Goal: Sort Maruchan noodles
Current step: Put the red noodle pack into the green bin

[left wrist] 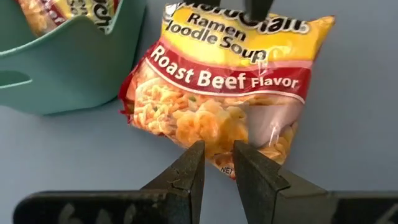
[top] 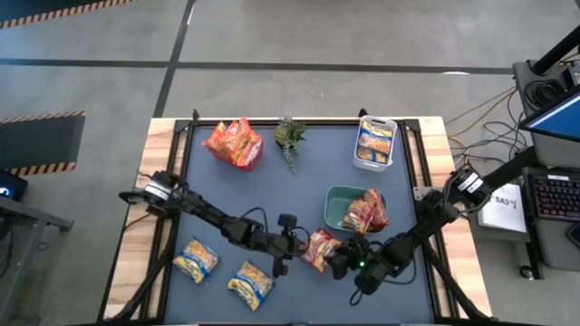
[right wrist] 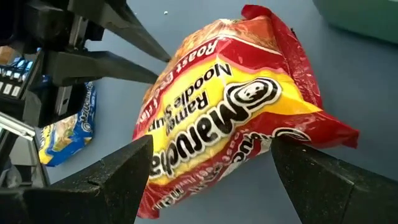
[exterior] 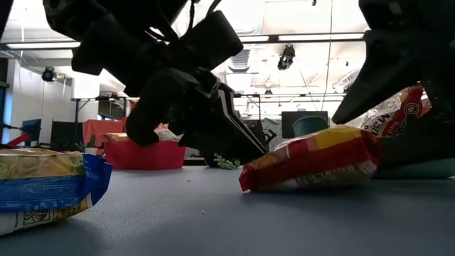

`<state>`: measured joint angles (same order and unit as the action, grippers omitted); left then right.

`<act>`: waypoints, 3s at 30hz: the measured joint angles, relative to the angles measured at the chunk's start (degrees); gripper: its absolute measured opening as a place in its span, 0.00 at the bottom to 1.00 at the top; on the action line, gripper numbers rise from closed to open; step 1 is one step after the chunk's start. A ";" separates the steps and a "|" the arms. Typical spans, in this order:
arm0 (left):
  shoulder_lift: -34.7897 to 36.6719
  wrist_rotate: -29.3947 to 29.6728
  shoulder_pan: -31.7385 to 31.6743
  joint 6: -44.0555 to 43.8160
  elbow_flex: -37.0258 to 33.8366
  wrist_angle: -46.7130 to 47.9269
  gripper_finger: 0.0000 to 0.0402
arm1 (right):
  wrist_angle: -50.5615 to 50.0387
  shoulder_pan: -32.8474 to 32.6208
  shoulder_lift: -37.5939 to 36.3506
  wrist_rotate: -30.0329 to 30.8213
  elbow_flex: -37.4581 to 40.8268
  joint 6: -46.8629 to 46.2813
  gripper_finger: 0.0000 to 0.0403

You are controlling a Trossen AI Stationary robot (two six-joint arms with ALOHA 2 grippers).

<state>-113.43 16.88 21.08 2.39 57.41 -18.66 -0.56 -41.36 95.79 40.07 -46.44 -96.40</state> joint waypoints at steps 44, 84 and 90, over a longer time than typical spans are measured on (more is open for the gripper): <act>-0.02 -1.63 -1.12 -1.68 -1.55 -0.19 0.17 | 2.64 4.28 0.02 -1.03 0.37 6.47 0.44; 6.92 -0.79 -0.08 -3.92 -1.69 11.34 0.17 | 2.58 4.13 -1.33 -1.07 -1.27 11.58 0.14; 7.08 -0.74 0.13 -3.97 -1.71 11.66 0.17 | 2.43 4.13 -1.40 -1.07 -1.27 11.92 0.09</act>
<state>-106.34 16.14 21.21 -1.58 55.70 -7.01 1.88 -37.23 94.39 39.00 -47.70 -84.48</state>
